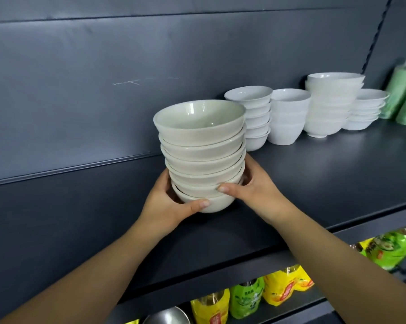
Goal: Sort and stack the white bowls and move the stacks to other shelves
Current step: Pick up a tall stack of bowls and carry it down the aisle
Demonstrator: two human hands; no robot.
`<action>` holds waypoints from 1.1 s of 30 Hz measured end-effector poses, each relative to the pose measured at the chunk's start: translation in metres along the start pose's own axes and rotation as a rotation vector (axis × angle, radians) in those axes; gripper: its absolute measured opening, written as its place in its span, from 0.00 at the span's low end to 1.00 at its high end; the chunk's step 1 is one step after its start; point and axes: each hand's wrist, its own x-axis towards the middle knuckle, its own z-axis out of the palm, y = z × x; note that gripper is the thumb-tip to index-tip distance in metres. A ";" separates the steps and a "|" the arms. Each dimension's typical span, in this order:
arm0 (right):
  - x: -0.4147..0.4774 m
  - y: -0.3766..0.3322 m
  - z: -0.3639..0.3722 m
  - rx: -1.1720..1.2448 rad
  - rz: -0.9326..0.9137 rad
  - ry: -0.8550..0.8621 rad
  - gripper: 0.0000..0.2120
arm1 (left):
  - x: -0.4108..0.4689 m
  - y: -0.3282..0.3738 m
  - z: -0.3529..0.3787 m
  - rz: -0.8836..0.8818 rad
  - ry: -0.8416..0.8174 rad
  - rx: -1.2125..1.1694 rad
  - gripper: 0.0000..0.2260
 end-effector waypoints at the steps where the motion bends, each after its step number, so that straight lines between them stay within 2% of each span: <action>1: 0.001 0.001 -0.001 -0.006 0.004 -0.010 0.43 | 0.000 -0.001 0.000 0.000 0.001 0.000 0.37; 5: 0.002 0.005 0.000 -0.036 0.042 -0.039 0.45 | 0.000 -0.003 0.000 0.004 -0.018 0.021 0.41; 9: 0.002 0.010 -0.003 -0.073 0.149 -0.020 0.46 | 0.001 -0.005 0.000 -0.004 -0.033 0.035 0.42; 15: 0.018 0.011 -0.005 0.083 0.288 -0.067 0.41 | 0.024 -0.011 0.004 -0.043 -0.016 0.004 0.43; 17: 0.028 0.010 -0.006 0.130 0.336 -0.055 0.36 | 0.036 -0.014 0.006 -0.038 0.004 -0.003 0.43; 20: 0.047 0.014 -0.006 0.219 0.385 -0.024 0.20 | 0.055 -0.017 0.009 -0.024 0.049 -0.014 0.39; 21: 0.053 0.016 -0.006 0.238 0.392 -0.007 0.19 | 0.061 -0.019 0.010 -0.020 0.058 -0.021 0.37; 26: 0.082 0.026 -0.006 0.373 0.394 0.066 0.21 | 0.092 -0.031 0.014 -0.044 0.102 -0.036 0.43; 33: 0.110 0.039 -0.009 0.507 0.386 0.107 0.27 | 0.119 -0.041 0.020 -0.065 0.168 -0.052 0.44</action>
